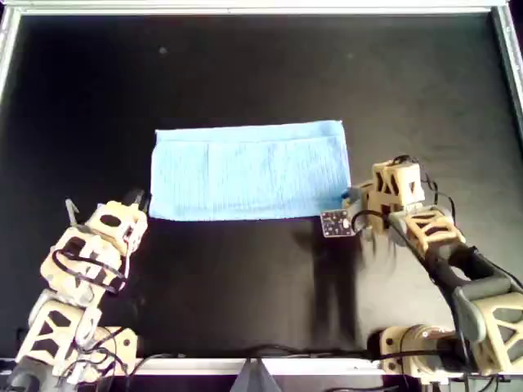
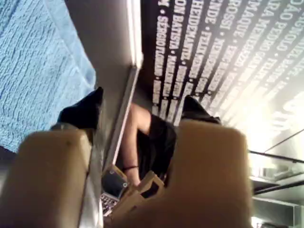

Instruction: Fold a cloth

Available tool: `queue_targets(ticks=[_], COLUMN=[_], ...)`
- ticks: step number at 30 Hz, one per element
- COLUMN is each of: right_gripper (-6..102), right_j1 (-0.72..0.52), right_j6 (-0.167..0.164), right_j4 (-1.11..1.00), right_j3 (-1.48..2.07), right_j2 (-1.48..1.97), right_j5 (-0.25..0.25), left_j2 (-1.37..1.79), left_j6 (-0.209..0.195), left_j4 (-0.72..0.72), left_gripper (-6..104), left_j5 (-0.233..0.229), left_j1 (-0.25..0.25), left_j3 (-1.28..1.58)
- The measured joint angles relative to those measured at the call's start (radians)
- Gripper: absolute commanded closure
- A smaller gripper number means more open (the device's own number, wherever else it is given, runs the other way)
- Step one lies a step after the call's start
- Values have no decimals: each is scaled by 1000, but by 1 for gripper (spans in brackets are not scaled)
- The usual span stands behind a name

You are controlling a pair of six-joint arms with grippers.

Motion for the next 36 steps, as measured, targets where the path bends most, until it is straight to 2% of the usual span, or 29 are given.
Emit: queue_targets(ticks=[3, 8, 15, 16, 19, 27, 36], right_gripper=[100, 94, 94, 94, 94, 94, 94], right_j1=[0, -8, -8, -8, -15, -11, 78], right_j6=[-2, -5, 0, -9, 0, -9, -9], right_j4=[0, 0, 0, 0, 0, -5, -97], right_j3=[0, 0, 75, 97, 147, 173, -95], right_j2=[0, 0, 63, 86, 175, 268, 120], right_j5=[0, 0, -3, -3, -3, -3, -3], left_j2=[0, 0, 0, 0, 0, 0, 18], left_j6=[0, 0, 0, 0, 0, 0, 0], left_j4=[0, 0, 0, 0, 0, 0, 0], left_gripper=[41, 41, 41, 41, 41, 41, 41], left_j5=[0, 0, 0, 0, 0, 0, 0], left_j1=[0, 0, 0, 0, 0, 0, 0], left_j3=[0, 0, 0, 0, 0, 0, 0])
